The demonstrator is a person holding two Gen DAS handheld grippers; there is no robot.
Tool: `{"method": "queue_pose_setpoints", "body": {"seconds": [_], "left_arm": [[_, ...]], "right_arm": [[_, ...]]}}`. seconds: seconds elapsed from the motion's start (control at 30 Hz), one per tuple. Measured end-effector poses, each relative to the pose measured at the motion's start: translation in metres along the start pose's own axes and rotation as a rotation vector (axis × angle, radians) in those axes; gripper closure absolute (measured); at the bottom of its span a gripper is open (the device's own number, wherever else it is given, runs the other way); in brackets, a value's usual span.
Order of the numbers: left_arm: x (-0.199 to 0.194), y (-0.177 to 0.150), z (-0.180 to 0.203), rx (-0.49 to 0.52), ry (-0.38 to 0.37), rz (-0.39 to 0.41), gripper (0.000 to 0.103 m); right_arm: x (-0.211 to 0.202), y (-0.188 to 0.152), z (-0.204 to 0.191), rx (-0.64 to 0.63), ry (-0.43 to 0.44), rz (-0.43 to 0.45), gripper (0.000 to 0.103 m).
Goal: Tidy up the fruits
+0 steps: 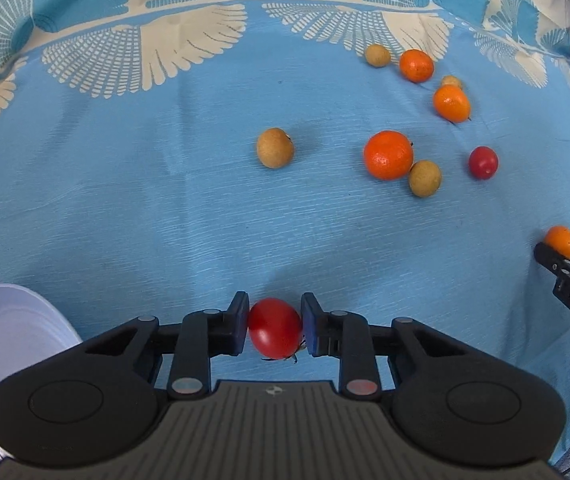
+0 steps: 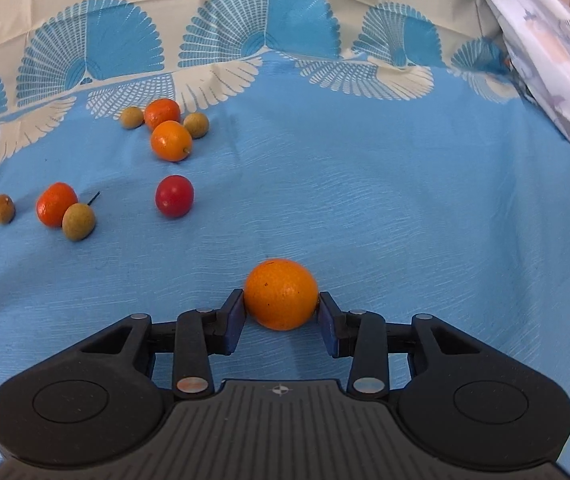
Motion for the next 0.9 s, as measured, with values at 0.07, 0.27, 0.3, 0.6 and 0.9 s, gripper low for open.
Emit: {"method": "queue_pose_setpoints", "body": {"seconds": [0.07,0.27,0.3,0.6,0.9], "left_arm": [[-0.013,0.001,0.002,-0.015,-0.006,0.020,0.072],[-0.086,-0.011,0.019,-0.045,-0.023,0.099,0.072],[-0.097,-0.017,0.020,-0.052,-0.019,0.103,0.072],[-0.204,-0.108,-0.010,-0.184,0.058,0.117,0.072],[-0.279,-0.169,-0.048,-0.265,0.092,0.197,0.072]], "right_arm": [[-0.005,0.002,0.001,0.013,0.014,-0.010,0.064],[-0.066,0.013,-0.008,0.057,0.146,0.039,0.064],[-0.084,0.012,-0.014,0.048,0.182,0.049,0.064],[-0.232,-0.029,-0.075,-0.118,0.479,0.105,0.064],[-0.309,-0.064,-0.116,-0.220,0.559,0.114,0.064]]}}
Point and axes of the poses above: each gripper's, at about its wrist camera, not at the fingertips, and x roughly the way its jaws point, z to its right, y to its top, the point moved 5 cm from there along x, roughly the way its jaws point, and after that the axes turned 12 degrees about -y, right-handed, at the moved point
